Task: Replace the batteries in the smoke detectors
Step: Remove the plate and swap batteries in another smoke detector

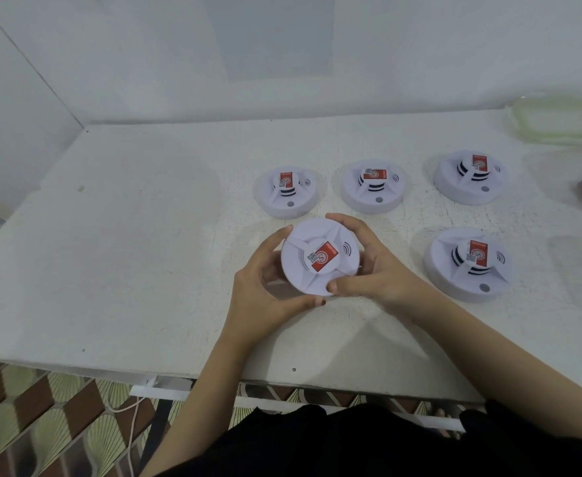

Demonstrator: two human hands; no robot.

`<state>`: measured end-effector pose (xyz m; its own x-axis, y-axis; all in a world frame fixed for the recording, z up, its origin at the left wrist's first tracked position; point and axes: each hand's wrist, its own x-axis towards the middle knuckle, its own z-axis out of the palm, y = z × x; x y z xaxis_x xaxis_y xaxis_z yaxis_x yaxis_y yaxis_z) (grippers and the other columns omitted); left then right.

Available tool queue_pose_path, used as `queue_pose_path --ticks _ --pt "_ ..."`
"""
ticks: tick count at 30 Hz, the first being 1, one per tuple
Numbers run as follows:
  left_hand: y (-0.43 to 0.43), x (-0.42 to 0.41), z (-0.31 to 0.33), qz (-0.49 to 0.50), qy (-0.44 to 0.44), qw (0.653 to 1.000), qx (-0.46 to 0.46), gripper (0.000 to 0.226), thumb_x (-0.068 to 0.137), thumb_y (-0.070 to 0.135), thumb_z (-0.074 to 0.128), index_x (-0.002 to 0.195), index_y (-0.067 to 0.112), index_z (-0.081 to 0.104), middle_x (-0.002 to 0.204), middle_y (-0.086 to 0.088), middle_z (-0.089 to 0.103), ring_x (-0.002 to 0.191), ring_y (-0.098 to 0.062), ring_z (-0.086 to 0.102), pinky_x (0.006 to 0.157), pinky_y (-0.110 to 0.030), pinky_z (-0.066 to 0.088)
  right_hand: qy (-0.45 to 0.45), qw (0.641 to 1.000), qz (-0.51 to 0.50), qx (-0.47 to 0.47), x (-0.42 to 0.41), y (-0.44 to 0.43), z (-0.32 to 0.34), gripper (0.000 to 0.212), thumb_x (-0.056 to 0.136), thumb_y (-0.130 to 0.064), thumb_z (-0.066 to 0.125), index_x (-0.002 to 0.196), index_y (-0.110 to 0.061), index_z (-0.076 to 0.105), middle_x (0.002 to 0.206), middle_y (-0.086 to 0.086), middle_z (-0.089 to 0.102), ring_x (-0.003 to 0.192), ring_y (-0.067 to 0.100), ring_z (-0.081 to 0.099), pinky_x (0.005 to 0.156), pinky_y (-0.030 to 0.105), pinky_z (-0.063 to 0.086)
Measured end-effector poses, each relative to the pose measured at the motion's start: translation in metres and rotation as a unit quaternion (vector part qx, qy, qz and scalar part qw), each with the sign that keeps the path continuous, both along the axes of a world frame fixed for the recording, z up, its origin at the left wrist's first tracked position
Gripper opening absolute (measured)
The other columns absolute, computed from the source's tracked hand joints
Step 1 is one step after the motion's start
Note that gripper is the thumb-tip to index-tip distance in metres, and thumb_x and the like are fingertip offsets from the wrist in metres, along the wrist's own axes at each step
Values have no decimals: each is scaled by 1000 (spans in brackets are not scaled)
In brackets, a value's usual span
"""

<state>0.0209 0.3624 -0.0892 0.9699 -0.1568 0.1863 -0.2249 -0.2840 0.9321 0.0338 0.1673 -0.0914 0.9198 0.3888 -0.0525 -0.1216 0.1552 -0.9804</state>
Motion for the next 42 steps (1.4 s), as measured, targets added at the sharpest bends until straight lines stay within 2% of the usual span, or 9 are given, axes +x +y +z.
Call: queue_pose_path --ticks 7,14,18,20,25,31,35,39,42 --pt "1 2 -3 -9 48 998 -34 91 58 5 90 138 16 48 117 -2 68 102 -12 69 78 -28 58 0 1000 -12 -7 -1 0 2 82 66 5 72 129 -38 43 117 1 64 111 27 60 84 46 55" --pt "3 4 0 -18 60 996 -68 89 56 20 87 137 23 48 122 -3 67 107 -16 67 79 -29 58 45 998 0 45 -1 -2 4 67 81 -1 63 134 -38 43 117 8 66 107 24 64 83 36 55" --pt "6 5 -1 -26 62 995 -73 90 60 12 87 140 15 46 127 -6 63 112 -21 65 82 -32 57 79 994 9 77 2 -5 2 68 77 1 58 132 -38 46 114 8 68 105 23 65 82 33 55" --pt "7 6 -2 -28 64 995 -73 89 61 7 86 140 14 45 127 -7 63 112 -22 65 82 -34 58 84 993 11 83 3 -6 1 69 75 3 57 131 -37 46 112 8 68 104 23 65 82 33 55" --pt "7 7 -2 -33 63 994 -82 89 59 20 86 139 18 46 127 -8 63 112 -22 65 82 -34 58 84 993 11 87 3 -5 1 70 74 5 54 130 -37 48 111 8 68 103 22 65 82 34 54" --pt "8 8 -3 -32 67 994 -77 87 54 23 87 130 19 44 117 -7 67 104 -21 67 79 -30 57 80 994 8 80 2 -5 0 70 74 5 53 129 -38 48 109 7 69 101 22 65 83 34 54" --pt "9 9 -5 -33 66 994 -77 86 53 22 88 127 17 43 115 -7 68 101 -23 68 81 -37 58 80 994 5 80 2 -5 0 71 74 5 52 130 -38 48 108 8 68 100 22 65 83 36 54" --pt "9 10 -5 -31 64 994 -78 83 55 22 86 127 18 44 114 -8 68 99 -23 68 79 -32 58 83 993 1 81 2 -4 0 71 73 5 51 130 -38 49 113 12 66 102 26 64 87 39 54" --pt "10 9 -4 -27 79 991 -108 75 62 24 81 127 14 45 113 -11 69 99 -29 68 83 -40 57 85 993 1 80 1 -5 0 71 73 5 51 130 -37 49 113 12 66 101 26 64 85 38 54"
